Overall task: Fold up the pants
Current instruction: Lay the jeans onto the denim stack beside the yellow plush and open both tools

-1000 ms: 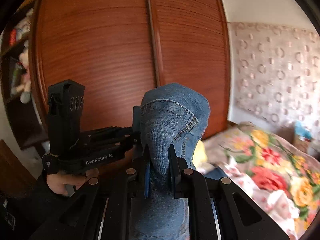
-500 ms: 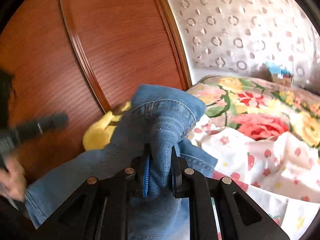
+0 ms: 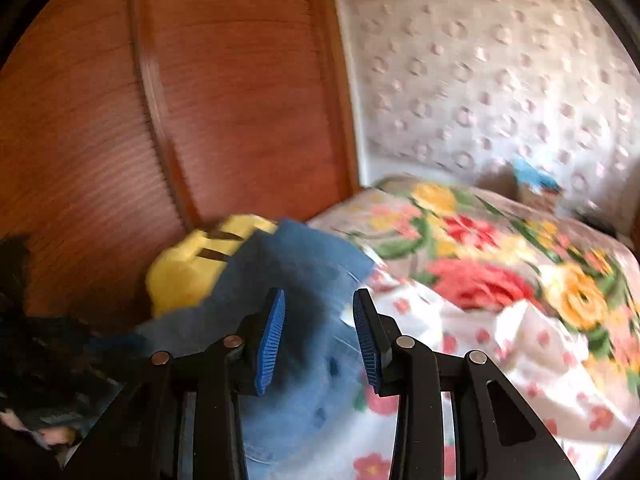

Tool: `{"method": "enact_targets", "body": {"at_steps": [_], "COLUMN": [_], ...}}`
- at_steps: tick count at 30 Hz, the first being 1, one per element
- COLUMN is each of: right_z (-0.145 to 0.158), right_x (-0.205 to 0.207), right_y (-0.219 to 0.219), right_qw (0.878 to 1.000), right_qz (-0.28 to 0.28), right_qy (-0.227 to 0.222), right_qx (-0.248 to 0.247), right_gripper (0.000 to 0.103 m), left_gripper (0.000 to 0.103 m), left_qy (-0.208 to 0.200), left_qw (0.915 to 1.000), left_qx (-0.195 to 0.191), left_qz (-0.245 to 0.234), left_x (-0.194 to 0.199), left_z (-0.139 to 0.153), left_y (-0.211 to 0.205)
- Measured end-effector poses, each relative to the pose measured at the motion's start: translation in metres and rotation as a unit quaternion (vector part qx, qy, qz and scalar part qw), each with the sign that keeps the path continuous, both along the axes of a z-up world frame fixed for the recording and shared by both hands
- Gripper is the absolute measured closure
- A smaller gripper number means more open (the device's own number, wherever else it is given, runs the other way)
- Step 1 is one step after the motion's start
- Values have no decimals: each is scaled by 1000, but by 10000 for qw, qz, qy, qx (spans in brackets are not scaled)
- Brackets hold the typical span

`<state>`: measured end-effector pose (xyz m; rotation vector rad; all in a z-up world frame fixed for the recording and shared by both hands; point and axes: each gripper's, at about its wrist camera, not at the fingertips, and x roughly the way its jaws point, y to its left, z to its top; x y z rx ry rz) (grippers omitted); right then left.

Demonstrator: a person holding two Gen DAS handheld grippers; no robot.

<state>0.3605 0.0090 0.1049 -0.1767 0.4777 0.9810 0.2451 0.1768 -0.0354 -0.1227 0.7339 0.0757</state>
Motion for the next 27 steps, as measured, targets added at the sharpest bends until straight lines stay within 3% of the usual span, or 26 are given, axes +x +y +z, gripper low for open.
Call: {"method": "enact_targets", "body": {"at_steps": [3, 8, 13, 19, 27], "right_z": [1, -20, -29, -15, -30], "right_x": [-2, 32, 54, 35, 1], "right_y": [26, 53, 63, 65, 39], "right_qw": [9993, 9969, 9944, 9943, 9971], "right_qz": [333, -154, -318, -491, -239], "right_qy": [80, 280, 504, 401, 331], "right_qx": [-151, -721, -871, -857, -636], "right_gripper": [75, 88, 88, 88, 88], "left_gripper": [78, 78, 78, 78, 78], "left_qy": [52, 80, 61, 56, -45], "left_qw": [10000, 9999, 9998, 9999, 9999], "left_qx": [-45, -103, -148, -87, -5], "left_qz": [45, 99, 79, 119, 145], "left_x": [-1, -2, -2, -5, -16], "left_z": [-6, -13, -15, -12, -1], "left_y": [0, 4, 4, 2, -4]}}
